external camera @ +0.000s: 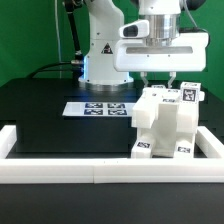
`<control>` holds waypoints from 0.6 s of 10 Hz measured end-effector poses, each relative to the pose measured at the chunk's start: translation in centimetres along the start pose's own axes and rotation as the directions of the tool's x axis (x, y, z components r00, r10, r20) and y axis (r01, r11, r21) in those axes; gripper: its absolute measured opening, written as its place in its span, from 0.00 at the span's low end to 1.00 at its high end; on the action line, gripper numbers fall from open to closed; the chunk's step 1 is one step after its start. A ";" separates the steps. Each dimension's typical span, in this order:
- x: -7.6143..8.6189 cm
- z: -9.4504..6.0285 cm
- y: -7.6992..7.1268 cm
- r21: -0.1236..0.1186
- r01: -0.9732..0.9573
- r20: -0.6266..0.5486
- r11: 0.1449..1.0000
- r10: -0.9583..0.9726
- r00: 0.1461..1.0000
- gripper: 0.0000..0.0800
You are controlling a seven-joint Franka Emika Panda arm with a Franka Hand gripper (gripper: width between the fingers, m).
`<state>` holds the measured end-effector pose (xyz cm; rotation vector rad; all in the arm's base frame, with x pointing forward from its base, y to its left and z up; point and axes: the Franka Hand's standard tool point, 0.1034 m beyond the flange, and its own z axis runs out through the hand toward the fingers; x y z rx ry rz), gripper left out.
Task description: Assemble chair
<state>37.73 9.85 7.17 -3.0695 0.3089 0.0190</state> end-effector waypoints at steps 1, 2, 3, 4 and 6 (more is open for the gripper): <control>0.0 -0.3 -0.1 0.005 0.000 -0.005 1.000 0.000 1.000 0.36; 0.1 -0.6 -0.1 0.010 0.000 -0.010 1.000 0.000 1.000 0.36; 0.1 -0.8 -0.1 0.012 0.001 -0.012 1.000 -0.001 1.000 0.36; 0.0 -0.8 -0.1 0.013 0.004 -0.014 1.000 -0.004 1.000 0.36; -0.1 -1.0 -0.2 0.015 0.004 -0.007 1.000 -0.004 1.000 0.36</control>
Offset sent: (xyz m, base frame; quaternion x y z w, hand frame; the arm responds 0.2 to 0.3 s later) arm -0.0117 -0.0037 0.0108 0.0067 -0.0049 0.0071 0.9999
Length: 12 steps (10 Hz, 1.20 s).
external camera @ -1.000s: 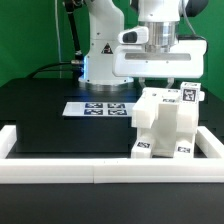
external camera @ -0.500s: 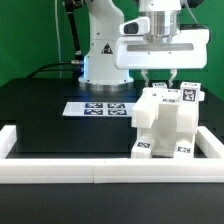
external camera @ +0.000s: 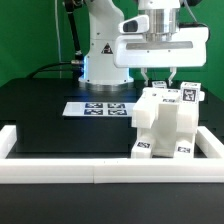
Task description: Assemble chair
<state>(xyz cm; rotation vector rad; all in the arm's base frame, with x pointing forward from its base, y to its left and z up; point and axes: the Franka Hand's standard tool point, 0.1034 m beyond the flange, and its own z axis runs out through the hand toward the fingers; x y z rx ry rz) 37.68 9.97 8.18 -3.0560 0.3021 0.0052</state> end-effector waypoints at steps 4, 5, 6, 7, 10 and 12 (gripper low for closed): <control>0.1 -0.3 0.2 0.004 0.003 0.007 1.000 -0.003 1.000 0.36; 0.0 0.1 0.3 0.000 0.006 0.009 1.000 -0.006 1.000 0.36; 0.0 0.3 0.4 -0.005 0.006 0.010 1.000 -0.006 1.000 0.36; 0.1 0.3 0.4 -0.005 0.006 0.010 1.000 -0.006 1.000 0.36; 0.0 0.4 0.5 -0.006 0.006 0.012 1.000 -0.006 1.000 0.36; -0.1 -0.2 0.3 -0.013 0.023 0.022 1.000 -0.023 1.000 0.36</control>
Offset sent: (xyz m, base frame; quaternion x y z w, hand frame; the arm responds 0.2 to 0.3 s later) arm -0.0048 -0.0024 0.0081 0.0040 -0.0027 0.0009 1.0000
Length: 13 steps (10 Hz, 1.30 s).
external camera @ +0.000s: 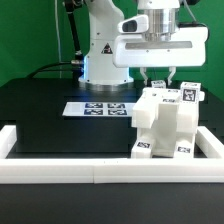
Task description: Assemble chair
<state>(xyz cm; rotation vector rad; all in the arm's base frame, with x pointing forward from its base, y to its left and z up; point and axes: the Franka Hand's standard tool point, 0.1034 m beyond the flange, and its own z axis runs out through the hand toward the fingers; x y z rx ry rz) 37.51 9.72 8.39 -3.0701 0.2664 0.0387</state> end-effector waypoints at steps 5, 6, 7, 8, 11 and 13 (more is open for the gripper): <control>0.1 -1.3 -0.4 0.004 -0.009 -0.003 1.000 0.009 1.000 0.36; 0.5 -1.0 -0.2 0.000 0.004 0.001 1.000 -0.004 1.000 0.36; 0.7 -1.4 -0.2 0.002 0.000 0.011 1.000 0.000 1.000 0.36; 0.9 -1.9 -0.1 0.009 -0.002 0.002 1.000 0.001 1.000 0.36; 2.0 -3.7 0.8 0.022 -0.001 0.035 1.000 0.000 0.999 0.36; 3.5 -5.7 0.8 0.037 -0.005 0.021 0.999 0.004 1.000 0.36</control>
Offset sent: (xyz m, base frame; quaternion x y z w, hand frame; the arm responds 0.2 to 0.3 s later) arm -0.0131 0.0054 0.0254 -0.0038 -0.0093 0.0151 0.9998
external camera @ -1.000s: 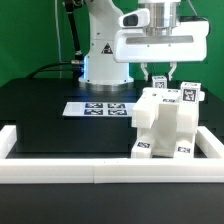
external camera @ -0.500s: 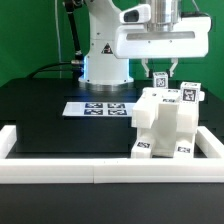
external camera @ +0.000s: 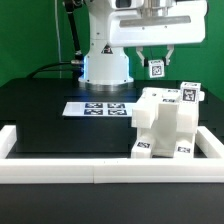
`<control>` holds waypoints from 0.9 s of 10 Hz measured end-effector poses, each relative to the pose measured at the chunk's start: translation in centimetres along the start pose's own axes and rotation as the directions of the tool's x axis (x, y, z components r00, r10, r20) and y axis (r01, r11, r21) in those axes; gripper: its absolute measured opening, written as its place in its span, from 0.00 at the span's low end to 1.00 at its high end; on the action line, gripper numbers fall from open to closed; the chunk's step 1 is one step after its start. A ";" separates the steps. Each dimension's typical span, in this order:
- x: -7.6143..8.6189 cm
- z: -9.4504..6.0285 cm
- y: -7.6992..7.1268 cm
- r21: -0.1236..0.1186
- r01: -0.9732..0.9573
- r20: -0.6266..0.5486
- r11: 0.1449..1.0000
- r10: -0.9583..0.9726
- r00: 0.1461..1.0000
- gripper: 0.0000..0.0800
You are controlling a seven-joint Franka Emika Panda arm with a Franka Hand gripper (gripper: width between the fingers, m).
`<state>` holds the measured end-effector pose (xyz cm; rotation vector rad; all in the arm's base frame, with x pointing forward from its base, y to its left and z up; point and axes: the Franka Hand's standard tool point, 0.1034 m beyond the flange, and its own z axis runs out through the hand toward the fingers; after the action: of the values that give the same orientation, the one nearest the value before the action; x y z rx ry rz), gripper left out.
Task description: Assemble chair
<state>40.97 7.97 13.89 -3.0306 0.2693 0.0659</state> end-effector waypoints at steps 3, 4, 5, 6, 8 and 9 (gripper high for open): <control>1.8 -1.3 -1.1 0.006 -0.004 -0.004 1.000 0.004 1.000 0.36; 1.7 -1.2 -1.0 0.005 -0.005 -0.001 1.000 0.005 1.000 0.36; 1.7 -1.2 -1.0 0.005 -0.005 -0.001 1.000 0.005 1.000 0.36; 1.7 -1.2 -0.9 0.004 -0.005 -0.001 1.000 0.005 1.000 0.36; 2.7 -0.5 -0.7 -0.002 0.036 -0.009 0.999 -0.036 0.999 0.36; 4.4 -0.7 -0.7 -0.009 0.053 -0.018 0.999 -0.053 0.998 0.36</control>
Offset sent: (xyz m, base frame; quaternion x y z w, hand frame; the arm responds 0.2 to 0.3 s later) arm 0.0000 0.0000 0.0000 0.0000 0.0000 0.0000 1.0000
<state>45.42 7.86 14.40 -3.0464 0.1898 0.0354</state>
